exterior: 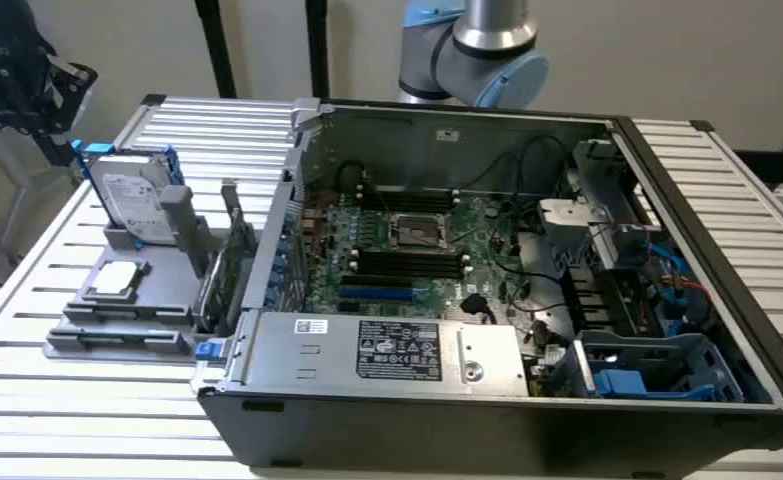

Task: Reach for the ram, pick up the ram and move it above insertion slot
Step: 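Reach for the ram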

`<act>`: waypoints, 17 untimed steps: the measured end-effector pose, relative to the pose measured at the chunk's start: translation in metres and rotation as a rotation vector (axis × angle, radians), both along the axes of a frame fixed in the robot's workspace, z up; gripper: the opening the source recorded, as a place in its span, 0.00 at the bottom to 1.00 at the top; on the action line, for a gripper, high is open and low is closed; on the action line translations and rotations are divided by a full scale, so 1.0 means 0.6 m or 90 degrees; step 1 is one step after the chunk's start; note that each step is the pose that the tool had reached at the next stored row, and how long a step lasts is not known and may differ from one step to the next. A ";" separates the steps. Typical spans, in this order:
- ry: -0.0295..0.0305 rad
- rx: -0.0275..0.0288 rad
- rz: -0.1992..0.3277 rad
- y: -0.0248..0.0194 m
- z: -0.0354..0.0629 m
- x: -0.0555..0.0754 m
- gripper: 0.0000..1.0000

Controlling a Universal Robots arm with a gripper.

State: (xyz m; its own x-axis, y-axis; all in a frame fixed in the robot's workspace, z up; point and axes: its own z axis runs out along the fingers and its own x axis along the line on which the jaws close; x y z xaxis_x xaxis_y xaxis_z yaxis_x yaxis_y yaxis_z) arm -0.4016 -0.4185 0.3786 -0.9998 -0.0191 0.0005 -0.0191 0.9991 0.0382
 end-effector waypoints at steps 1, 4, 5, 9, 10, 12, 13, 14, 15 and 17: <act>0.0000 0.0000 0.000 0.0000 0.000 0.000 0.11; 0.0000 0.0000 0.000 0.0000 0.000 0.000 0.11; 0.0000 0.0000 0.000 0.0000 0.000 0.000 0.11; 0.0000 0.0000 0.000 0.0000 0.000 0.000 0.11; 0.0000 0.0000 0.000 0.0000 0.000 0.000 0.11; 0.0002 -0.0001 0.000 -0.0035 0.000 0.001 0.11; 0.0002 0.0000 0.000 -0.0094 0.000 0.003 0.11; 0.0002 0.0000 0.000 -0.0149 0.000 0.005 0.11; 0.0004 0.0001 0.000 -0.0203 -0.001 0.008 0.11; 0.0003 0.0001 0.000 -0.0308 -0.002 0.014 0.11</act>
